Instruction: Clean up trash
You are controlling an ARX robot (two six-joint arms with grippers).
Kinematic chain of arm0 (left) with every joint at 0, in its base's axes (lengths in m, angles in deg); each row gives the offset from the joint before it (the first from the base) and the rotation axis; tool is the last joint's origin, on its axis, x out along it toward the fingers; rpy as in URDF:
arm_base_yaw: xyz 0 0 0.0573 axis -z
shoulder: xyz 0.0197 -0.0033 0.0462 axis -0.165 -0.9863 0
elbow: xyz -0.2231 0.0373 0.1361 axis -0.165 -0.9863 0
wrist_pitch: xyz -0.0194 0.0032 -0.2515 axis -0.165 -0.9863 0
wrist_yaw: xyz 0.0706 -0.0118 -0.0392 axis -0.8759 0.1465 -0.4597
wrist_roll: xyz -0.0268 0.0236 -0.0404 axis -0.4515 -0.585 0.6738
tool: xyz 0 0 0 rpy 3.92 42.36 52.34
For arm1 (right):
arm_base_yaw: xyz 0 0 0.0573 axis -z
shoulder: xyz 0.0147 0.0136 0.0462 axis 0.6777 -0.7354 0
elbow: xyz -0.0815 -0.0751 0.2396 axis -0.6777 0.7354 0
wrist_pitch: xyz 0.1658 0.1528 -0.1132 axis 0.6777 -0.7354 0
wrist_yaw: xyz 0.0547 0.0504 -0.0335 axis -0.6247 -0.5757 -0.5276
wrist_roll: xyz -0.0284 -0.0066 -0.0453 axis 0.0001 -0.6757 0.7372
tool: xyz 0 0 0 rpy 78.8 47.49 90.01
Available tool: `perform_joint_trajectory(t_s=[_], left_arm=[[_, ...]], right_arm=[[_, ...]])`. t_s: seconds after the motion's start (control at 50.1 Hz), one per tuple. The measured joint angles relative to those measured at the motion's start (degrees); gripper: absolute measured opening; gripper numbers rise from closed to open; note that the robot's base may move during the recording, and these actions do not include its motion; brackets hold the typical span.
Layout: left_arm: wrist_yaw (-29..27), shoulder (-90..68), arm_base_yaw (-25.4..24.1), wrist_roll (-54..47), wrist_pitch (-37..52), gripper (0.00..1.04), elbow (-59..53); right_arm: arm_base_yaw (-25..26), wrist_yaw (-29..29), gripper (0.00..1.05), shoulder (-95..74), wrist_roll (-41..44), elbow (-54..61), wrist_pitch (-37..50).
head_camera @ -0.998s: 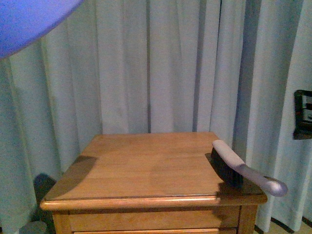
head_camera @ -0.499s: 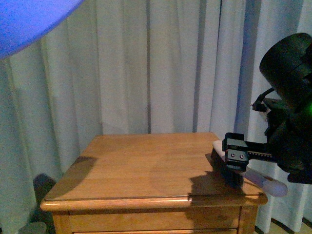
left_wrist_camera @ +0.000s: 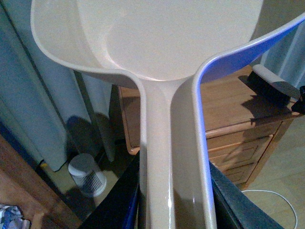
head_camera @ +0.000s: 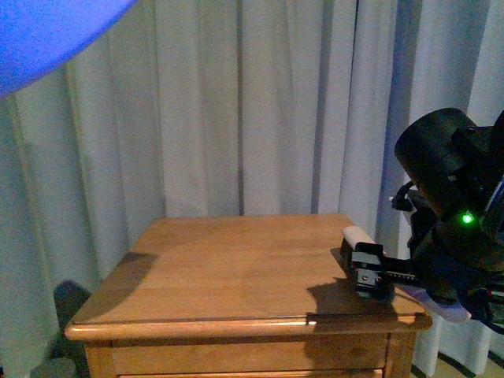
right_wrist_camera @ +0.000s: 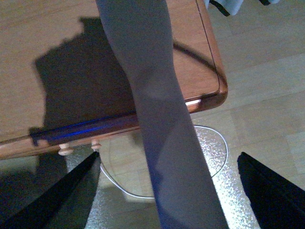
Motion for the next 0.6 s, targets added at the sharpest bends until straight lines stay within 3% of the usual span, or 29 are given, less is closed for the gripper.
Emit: perform_joint_trajectory(t_s=[0.399,0.479,0.599], left_arm=[[0.0,0.0,0.0,0.0,0.0,0.28,0.0],[0.0,0.0,0.0,0.0,0.0,0.28,0.0],[0.0,0.0,0.0,0.0,0.0,0.28,0.0]], right_arm=[[0.7,-0.5,0.27,0.0,1.0,0.7,3.3],[0.8,-0.5,0.22,0.6,1.4,1.7,4.3],[0.8,0.0,0.22,2.8,2.7,3.2,5.7]])
